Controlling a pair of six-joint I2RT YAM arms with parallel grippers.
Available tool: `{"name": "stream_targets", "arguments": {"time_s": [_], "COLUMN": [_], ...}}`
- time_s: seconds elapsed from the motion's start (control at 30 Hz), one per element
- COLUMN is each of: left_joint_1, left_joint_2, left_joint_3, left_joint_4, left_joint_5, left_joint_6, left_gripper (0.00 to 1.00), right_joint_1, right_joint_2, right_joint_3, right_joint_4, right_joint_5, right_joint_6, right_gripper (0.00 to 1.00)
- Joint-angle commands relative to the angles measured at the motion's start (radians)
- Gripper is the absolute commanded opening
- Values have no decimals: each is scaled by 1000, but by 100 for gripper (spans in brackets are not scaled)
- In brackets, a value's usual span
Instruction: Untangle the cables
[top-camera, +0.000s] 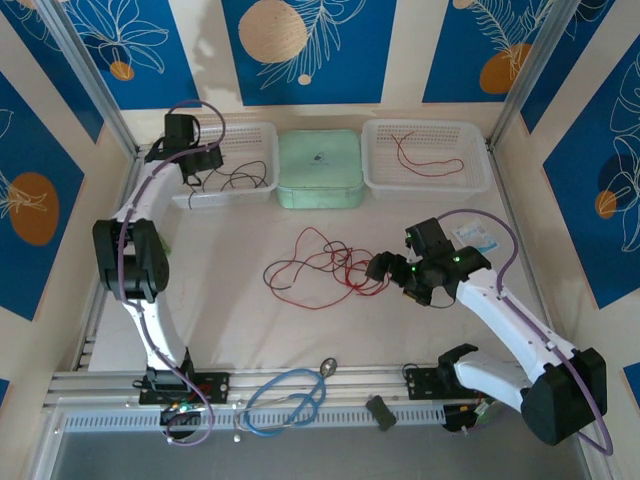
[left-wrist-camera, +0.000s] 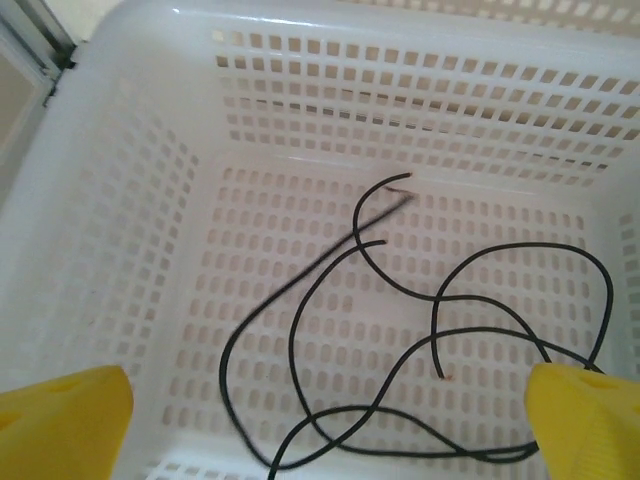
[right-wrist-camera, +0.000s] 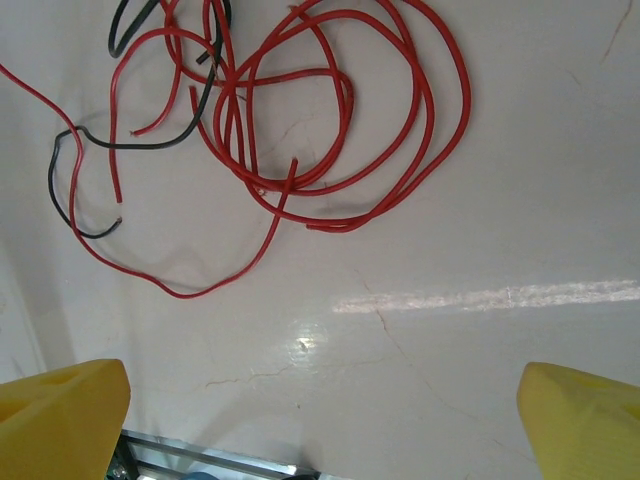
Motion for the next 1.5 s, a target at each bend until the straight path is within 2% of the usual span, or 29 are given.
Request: {"name": "stream_targets", "arguments": {"time_s": [0.0,0.27,0.47,0.67,0.83,0.97,1.23,1.47], "left_joint_1": [13,13,1,-72,-138,-155,-162,-166], "left_joint_2": [-118,-311,-473,-650,-785,-884,-962,-972], "left_joint_3": [-34,-171,-324,-518,-657,-744,-827,-855], "left_joint_4": [-67,-156,-207,-241,-276,-303,-334,-309], "left_joint_5": [-29,14,78,100,98,98,119,158], "left_joint_6": [-7,-69,-142,-180,-217,-244,-271,-274], "left_gripper": [100,100,98,95,94,94,91,91], "right_joint_1": [8,55,228,404,483,537,525,475], "right_joint_2": [11,41,141,378,643,840,1141,1249], "right_joint_3": [27,94,190,337,550,730,1043,1112], "right_joint_4": [-43,-141,-238,-254,-259,-269,-356,-367], "right_joint_5": [2,42,154,224,216,205,177,143], "right_joint_6": [-21,-62,-59,-101,-139,-168,-158,-73], "right_gripper": [100,99,94,87,76,73,59,47]}}
